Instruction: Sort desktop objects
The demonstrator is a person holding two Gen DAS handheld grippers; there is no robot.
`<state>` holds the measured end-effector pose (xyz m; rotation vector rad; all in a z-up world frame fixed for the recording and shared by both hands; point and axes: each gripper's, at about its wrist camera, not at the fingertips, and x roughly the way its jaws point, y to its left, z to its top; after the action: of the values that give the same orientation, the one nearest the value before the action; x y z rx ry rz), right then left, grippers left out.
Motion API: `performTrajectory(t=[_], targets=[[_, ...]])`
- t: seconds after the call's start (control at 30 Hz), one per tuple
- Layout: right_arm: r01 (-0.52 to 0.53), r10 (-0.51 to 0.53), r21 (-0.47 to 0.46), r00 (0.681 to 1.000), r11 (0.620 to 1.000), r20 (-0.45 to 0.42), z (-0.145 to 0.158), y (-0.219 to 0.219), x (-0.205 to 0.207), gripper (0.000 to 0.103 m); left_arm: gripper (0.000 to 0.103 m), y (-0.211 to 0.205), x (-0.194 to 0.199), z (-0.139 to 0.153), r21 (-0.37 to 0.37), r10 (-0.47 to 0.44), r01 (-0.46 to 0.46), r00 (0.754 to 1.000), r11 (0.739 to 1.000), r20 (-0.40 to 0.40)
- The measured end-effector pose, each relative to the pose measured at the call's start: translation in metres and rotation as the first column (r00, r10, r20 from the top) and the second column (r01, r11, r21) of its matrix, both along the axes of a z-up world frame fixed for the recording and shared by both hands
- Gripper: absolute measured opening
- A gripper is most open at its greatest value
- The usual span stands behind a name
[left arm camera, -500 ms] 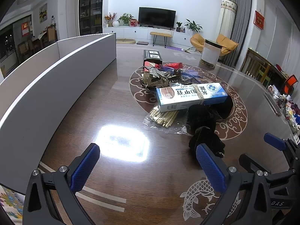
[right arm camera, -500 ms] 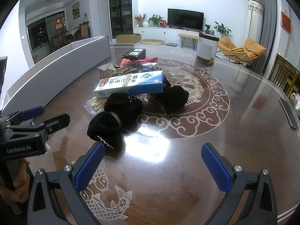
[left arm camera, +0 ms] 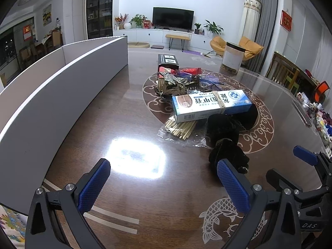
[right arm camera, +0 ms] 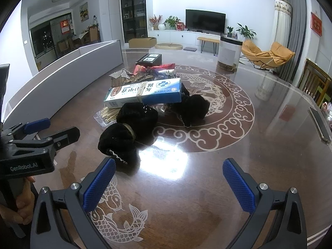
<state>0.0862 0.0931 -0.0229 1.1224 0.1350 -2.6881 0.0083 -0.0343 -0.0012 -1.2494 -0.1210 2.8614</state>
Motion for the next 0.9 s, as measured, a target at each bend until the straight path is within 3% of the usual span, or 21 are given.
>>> performTrajectory(t=[0.3,0.6,0.9], targets=[[0.002,-0.002,0.016,1.0,1.0,0.017,-0.005,0.0,0.001,0.103,0.103,-0.001,-0.002,-0.004,0.022,0.0,0.0,1.0,1.0,0.016],[0.015,-0.013,-0.035,0.998,0.999,0.057,-0.016,0.007,-0.003,0.103,0.103,0.002,-0.005,-0.008,0.016,-0.009,0.008,0.999,1.0,0.035],[-0.107,0.11,-0.11,0.994,0.988,0.022,-0.02,-0.006,-0.004,0.103,0.103,-0.005,-0.005,-0.009,0.061,0.005,-0.007,0.999,0.998,0.041]])
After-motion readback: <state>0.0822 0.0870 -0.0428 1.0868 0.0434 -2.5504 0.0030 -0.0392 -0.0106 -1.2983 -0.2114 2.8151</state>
